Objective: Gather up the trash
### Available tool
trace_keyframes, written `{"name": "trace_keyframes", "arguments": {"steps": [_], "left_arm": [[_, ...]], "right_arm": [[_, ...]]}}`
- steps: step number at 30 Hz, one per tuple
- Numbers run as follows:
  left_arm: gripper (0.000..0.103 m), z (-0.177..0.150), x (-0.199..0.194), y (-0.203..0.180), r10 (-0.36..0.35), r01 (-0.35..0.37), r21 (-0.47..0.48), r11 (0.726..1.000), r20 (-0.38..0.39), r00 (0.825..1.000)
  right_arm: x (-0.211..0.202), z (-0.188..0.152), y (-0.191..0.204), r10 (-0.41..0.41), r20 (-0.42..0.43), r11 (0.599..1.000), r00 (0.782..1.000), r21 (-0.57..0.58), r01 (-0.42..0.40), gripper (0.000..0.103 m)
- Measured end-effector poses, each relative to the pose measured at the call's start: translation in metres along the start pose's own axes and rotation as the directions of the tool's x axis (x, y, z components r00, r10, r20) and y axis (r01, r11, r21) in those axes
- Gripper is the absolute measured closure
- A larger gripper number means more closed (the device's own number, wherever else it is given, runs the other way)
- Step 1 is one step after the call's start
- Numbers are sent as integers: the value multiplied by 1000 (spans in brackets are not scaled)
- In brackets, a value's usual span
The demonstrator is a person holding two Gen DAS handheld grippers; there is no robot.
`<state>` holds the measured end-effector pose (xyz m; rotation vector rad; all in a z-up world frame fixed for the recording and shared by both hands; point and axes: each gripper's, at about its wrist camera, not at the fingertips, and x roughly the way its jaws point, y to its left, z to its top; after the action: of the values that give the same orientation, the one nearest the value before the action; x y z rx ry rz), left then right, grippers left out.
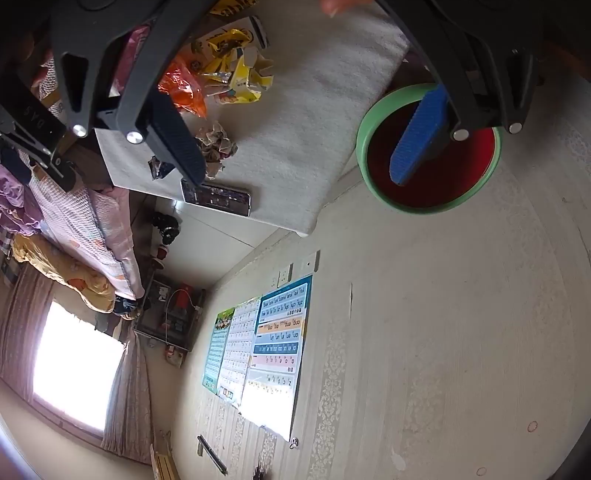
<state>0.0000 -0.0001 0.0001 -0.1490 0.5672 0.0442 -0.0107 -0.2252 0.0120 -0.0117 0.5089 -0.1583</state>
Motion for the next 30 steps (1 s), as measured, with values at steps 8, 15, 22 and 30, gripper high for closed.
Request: {"name": "trace_keyframes", "arguments": {"steps": [8, 15, 22, 30], "left_arm": [[5, 0, 0, -1, 0, 0, 1, 1000, -4, 1000], [5, 0, 0, 0, 0, 0, 0, 1000, -3, 1000], [5, 0, 0, -1, 0, 0, 3, 1000, 2, 1000], [5, 0, 0, -1, 1, -1, 4, 1000, 3, 1000]], "right_arm": [[0, 1, 1, -2, 2, 1000, 1000, -7, 2, 7], [-1, 2, 2, -6, 0, 1000, 1000, -8, 6, 7], [-1, 2, 2, -7, 0, 1000, 1000, -9, 7, 7], [-1, 3, 3, -7, 0, 1000, 1000, -9, 7, 7]]}}
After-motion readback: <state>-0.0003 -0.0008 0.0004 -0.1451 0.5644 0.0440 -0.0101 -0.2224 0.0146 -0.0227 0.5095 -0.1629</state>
